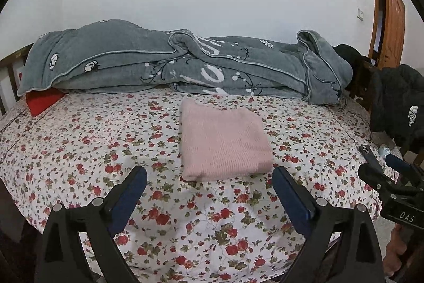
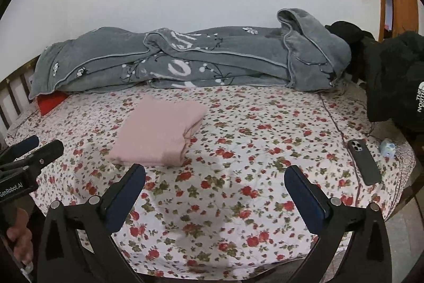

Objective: Fold small clothes

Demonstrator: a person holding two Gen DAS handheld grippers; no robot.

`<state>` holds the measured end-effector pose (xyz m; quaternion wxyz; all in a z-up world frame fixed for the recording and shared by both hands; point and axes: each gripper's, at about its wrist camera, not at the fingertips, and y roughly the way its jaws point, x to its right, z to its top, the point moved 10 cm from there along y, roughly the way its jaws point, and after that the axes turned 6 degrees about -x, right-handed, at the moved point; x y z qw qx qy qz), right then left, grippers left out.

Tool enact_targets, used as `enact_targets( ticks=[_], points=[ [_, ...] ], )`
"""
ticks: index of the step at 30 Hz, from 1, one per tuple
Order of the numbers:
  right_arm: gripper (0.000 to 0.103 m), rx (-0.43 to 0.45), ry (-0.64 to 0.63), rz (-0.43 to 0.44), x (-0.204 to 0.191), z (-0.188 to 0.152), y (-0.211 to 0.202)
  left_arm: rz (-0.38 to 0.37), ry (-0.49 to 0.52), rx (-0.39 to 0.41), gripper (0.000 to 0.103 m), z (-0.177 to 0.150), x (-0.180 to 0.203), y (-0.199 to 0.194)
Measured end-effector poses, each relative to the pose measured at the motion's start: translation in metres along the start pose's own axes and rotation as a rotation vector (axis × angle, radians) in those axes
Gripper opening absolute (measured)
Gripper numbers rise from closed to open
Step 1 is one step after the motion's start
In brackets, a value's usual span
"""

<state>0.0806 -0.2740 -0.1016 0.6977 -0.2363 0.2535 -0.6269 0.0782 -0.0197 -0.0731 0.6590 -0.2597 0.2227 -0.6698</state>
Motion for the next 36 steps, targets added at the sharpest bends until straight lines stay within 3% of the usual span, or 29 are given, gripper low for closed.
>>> enact_targets(
  ticks=[36],
  points=[
    [0.102,0.016,0.012,-0.007,-0.002,0.001,-0.013,0.013,-0.009,0.023,0.097,0.003,-0.005,-0.012]
  ],
)
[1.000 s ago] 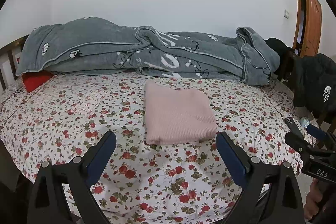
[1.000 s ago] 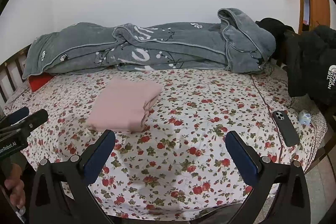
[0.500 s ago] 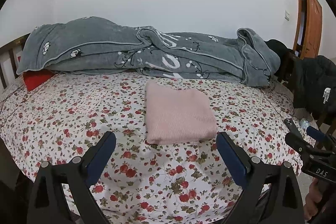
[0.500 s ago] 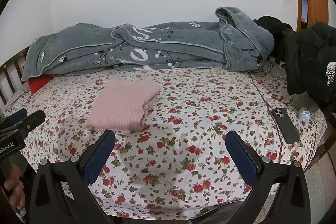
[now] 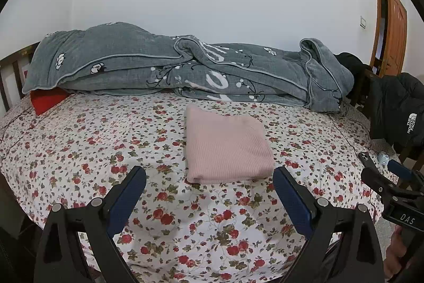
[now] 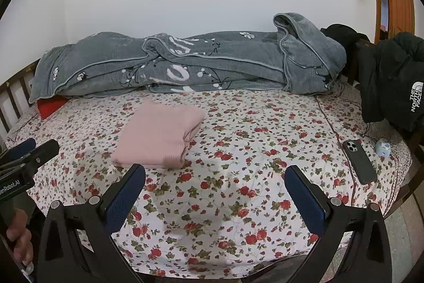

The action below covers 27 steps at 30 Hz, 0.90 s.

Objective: Fold small clothes

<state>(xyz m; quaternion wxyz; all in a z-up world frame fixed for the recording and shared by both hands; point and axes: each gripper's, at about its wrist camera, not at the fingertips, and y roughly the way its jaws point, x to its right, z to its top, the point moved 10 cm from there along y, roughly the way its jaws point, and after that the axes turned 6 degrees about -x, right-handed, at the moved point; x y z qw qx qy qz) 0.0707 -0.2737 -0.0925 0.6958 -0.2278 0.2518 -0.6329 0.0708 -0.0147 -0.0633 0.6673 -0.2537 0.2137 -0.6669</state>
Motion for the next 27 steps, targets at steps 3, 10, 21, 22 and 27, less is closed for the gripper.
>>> enact_targets(
  ticks=[3,10,21,22,27],
  points=[
    [0.102,0.002,0.002,-0.001,-0.0003,0.0002,-0.0006,-0.001,-0.001,0.001,0.097,0.0001,0.0000,-0.0008],
    [0.102,0.004,0.003,0.004,-0.0001,0.0008,-0.0022,-0.001,0.000,0.003,0.097,0.0008,-0.0004,-0.0015],
    [0.102,0.008,-0.001,0.000,-0.0010,0.0012,-0.0042,0.000,-0.008,0.004,0.097,0.0024,0.0007,-0.0034],
    [0.102,0.007,-0.002,0.002,-0.0009,0.0012,-0.0041,0.001,-0.008,0.003,0.097,0.0024,0.0009,-0.0034],
    [0.102,0.007,0.001,0.004,-0.0012,0.0003,-0.0046,0.000,-0.012,0.003,0.097,0.0021,0.0014,-0.0031]
  ],
)
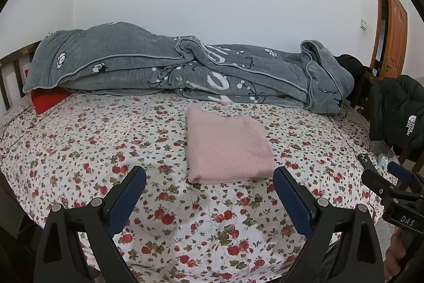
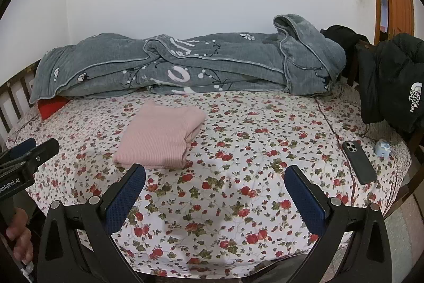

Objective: Fold small clothes

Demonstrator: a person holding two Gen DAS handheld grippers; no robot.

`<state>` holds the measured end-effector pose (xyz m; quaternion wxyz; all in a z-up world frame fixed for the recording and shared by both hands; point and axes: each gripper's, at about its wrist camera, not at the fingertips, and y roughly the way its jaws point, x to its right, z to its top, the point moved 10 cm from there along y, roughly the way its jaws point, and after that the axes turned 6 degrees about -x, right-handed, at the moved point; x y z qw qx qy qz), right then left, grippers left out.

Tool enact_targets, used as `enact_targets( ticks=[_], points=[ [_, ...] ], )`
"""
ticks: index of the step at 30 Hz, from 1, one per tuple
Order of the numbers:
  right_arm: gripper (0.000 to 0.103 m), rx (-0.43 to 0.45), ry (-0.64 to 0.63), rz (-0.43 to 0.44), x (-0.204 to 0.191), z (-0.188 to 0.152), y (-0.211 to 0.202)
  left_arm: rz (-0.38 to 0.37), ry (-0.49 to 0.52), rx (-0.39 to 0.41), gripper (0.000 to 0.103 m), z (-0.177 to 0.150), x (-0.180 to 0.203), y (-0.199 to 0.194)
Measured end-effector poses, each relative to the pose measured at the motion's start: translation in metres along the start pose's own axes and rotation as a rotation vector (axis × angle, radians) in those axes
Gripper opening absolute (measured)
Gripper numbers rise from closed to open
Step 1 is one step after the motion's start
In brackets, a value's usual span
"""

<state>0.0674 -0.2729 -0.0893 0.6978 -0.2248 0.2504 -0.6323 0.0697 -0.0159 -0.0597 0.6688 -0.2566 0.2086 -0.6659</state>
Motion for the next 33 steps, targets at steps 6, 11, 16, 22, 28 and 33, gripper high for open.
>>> enact_targets(
  ticks=[6,11,16,22,28,33],
  points=[
    [0.102,0.000,-0.002,-0.003,-0.0003,-0.0007,0.0001,0.002,-0.001,0.000,0.097,-0.0003,0.0003,-0.0005],
    [0.102,0.001,-0.002,-0.001,-0.0011,-0.0006,-0.0003,0.005,0.000,0.002,0.097,-0.0005,-0.0001,-0.0006],
    [0.102,0.002,0.000,0.000,-0.0021,-0.0002,-0.0008,0.005,-0.005,0.006,0.097,-0.0010,0.0006,-0.0007],
    [0.102,0.003,0.000,0.002,-0.0024,0.0003,-0.0011,0.005,-0.003,0.010,0.097,-0.0001,-0.0003,-0.0019],
    [0.102,0.003,-0.002,0.004,-0.0038,0.0018,-0.0028,0.006,-0.005,0.012,0.097,0.0007,0.0002,-0.0032],
    [0.102,0.006,-0.006,0.004,-0.0062,0.0037,-0.0046,0.020,-0.003,0.024,0.098,0.0044,0.0007,-0.0057]
  ],
)
